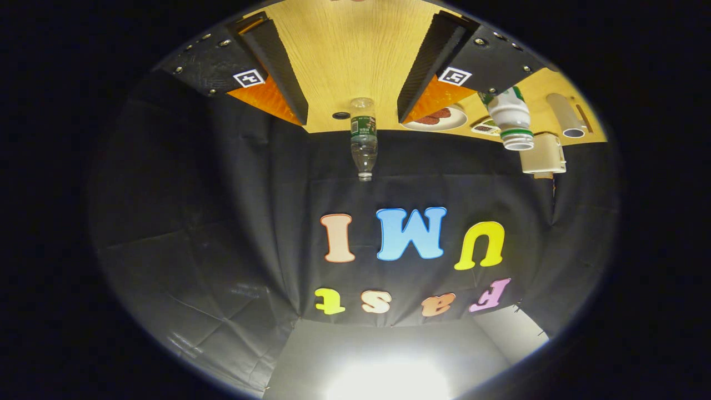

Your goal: Take the bottle from table, then pour the juice into the cup, finally place the bottle on the coaster

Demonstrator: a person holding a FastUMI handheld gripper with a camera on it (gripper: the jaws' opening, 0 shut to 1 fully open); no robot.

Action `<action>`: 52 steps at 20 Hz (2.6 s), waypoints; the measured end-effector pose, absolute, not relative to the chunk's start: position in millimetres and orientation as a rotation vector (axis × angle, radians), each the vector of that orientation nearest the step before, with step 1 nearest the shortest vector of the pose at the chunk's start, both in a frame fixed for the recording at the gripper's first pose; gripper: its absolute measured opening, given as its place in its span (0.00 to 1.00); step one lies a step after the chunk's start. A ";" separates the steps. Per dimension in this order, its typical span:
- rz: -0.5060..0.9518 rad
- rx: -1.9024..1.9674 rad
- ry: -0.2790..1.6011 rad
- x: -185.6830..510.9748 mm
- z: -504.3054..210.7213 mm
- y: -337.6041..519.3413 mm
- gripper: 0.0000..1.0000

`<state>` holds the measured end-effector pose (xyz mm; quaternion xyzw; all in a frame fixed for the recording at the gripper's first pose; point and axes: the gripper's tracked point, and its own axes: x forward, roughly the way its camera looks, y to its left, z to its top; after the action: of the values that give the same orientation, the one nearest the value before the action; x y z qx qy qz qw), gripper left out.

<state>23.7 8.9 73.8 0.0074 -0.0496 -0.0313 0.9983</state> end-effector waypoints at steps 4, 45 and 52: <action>0.018 -0.027 -0.083 8.4 90.5 55.4 0.98; 0.047 0.028 0.095 44.3 -8.9 165.9 0.70; 0.046 -0.095 0.060 48.2 16.8 177.0 0.64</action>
<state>48.2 177.0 16.8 -0.0473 0.0301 0.0230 0.9982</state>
